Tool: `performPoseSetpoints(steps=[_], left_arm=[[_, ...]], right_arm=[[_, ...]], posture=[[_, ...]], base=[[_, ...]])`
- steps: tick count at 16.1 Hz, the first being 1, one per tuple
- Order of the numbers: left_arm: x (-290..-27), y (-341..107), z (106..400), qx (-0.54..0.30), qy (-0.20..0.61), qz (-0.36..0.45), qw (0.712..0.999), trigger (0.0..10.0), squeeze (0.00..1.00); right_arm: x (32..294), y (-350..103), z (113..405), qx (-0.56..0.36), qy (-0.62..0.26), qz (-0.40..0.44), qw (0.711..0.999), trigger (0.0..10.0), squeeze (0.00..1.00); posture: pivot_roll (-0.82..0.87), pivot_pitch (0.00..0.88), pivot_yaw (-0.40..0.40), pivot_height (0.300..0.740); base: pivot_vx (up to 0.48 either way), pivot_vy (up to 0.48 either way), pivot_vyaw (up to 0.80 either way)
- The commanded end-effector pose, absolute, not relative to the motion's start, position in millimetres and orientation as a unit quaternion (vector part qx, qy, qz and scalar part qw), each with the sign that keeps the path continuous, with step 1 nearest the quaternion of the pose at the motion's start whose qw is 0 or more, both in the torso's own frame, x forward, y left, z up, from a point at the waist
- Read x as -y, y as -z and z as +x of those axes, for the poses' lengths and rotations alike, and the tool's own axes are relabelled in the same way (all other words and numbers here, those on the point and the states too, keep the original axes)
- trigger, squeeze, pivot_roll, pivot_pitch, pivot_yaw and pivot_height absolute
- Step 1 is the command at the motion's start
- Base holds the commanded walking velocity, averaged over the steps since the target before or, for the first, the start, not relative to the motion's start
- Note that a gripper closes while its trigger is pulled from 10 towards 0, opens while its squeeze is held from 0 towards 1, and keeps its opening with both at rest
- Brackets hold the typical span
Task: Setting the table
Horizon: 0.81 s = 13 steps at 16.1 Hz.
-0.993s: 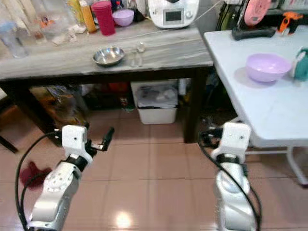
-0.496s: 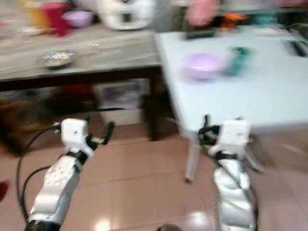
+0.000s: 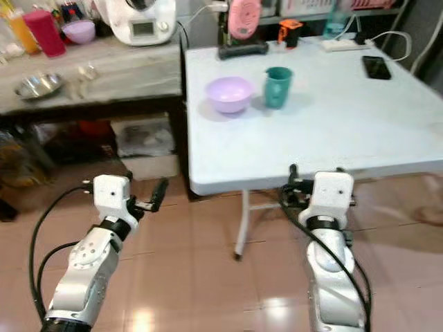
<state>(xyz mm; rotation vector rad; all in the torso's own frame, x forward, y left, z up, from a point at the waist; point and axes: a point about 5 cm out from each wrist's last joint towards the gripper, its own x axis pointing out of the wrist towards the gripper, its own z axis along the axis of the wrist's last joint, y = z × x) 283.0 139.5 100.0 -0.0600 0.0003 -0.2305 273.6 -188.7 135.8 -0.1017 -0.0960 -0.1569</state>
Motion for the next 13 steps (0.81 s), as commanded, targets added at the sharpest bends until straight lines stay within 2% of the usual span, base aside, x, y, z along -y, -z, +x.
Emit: performPoseSetpoints(steps=[1,7,13], left_arm=[[-145.7,-103.0,284.1,0.007,0.107,-0.030,0.994,10.0,0.00],[-141.6,-108.2,287.0,0.018,0.125,-0.043,0.991,10.0,0.00],[-136.5,-109.3,285.4,0.021,0.143,-0.057,0.988,10.0,0.00]], right_arm=[[184.3,-137.5,274.8,0.051,0.074,-0.059,0.994,10.0,0.00],[181.4,-137.1,274.9,0.050,0.065,-0.048,0.995,10.0,0.00],[177.3,-138.2,274.5,0.053,0.047,-0.050,0.996,10.0,0.00]], posture=[[-0.21,0.091,0.092,0.740],[-0.21,0.093,0.092,0.740],[-0.22,0.098,0.092,0.740]], base=[[0.000,0.000,0.00],[0.000,0.000,0.00],[0.344,0.000,0.00]])
